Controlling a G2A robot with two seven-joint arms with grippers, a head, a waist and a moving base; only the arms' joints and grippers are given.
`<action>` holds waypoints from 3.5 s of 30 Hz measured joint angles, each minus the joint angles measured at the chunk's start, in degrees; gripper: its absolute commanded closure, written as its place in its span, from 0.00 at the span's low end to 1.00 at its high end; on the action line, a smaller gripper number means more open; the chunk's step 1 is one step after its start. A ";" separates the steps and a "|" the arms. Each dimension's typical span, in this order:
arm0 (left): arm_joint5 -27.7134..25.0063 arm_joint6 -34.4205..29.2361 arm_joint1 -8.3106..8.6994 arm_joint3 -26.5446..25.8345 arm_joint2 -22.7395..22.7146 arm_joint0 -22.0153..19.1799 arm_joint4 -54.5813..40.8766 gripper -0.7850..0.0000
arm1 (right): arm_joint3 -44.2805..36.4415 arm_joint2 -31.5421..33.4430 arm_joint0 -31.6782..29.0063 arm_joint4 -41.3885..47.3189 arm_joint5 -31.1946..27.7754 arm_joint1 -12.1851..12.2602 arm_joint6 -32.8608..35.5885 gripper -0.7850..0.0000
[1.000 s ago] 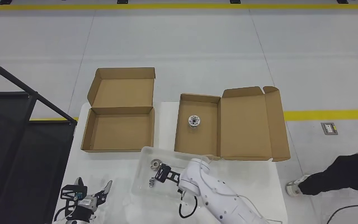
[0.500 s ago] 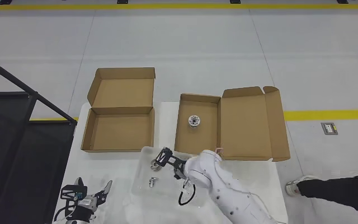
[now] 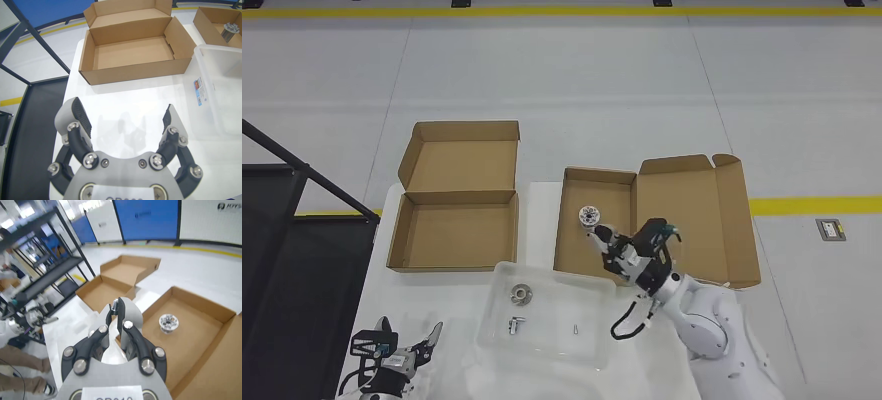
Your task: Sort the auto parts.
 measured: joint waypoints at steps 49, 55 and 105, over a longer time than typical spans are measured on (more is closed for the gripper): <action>0.00 0.00 0.00 0.00 0.00 0.00 0.00 0.00 | 42.09 -37.48 41.15 5.74 6.64 -1.75 34.19 1.00; 0.00 0.00 0.00 0.00 0.00 0.00 0.00 0.00 | 48.83 -42.30 43.95 2.72 13.46 -4.95 34.29 1.00; 0.00 0.00 0.00 0.00 0.00 0.00 0.00 0.00 | 66.38 -44.82 49.97 -0.92 8.99 -11.91 26.84 0.80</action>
